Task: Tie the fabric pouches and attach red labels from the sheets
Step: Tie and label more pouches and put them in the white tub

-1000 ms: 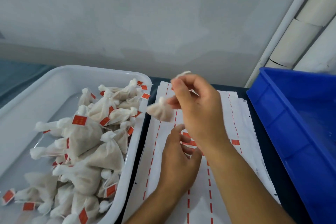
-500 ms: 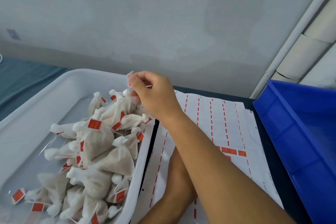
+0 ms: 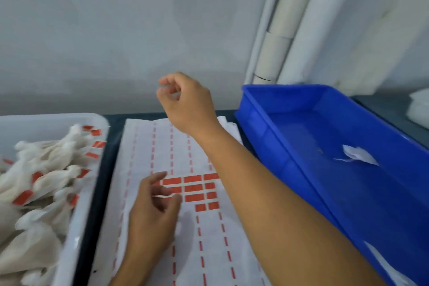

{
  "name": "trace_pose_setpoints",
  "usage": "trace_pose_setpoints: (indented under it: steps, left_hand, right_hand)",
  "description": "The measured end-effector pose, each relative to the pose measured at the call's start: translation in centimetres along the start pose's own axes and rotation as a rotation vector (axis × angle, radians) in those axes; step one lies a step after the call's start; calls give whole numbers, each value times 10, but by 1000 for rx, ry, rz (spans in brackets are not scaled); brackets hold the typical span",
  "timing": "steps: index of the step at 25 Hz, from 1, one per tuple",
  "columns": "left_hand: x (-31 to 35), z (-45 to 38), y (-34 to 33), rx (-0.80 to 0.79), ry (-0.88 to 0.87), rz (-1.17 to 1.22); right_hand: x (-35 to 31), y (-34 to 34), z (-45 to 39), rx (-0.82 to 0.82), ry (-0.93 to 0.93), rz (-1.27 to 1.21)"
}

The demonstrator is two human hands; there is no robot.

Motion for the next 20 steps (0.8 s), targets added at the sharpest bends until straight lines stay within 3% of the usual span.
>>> trace_pose_setpoints:
  steps: [1,6,11,13,15,20]
  left_hand:
    - [-4,6,-2,73,-17,43]
    - [-2,-2,-23,20,-3,17]
    - [3,0,-22,11,-39,35]
    - [6,1,-24,-22,-42,63]
    - [8,3,-28,-64,-41,107]
    - [20,3,-31,-122,-51,113]
  right_hand:
    - [11,22,-4,32,-37,53]
    - [80,138,-1,86,-304,363]
    - [160,214,26,127,-575,384]
    - [194,214,36,60,-687,378]
    - [225,196,44,-117,-751,472]
    - [247,161,32,-288,-637,473]
Point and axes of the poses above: each hand's wrist, its own z-axis away from the middle knuckle, its own y-axis out of the back of the hand, x = y × z, the point moved 8 cm from there along -z, towards the middle knuckle, and after that the axes turned 9 degrees about -x, right-handed, at the moved point
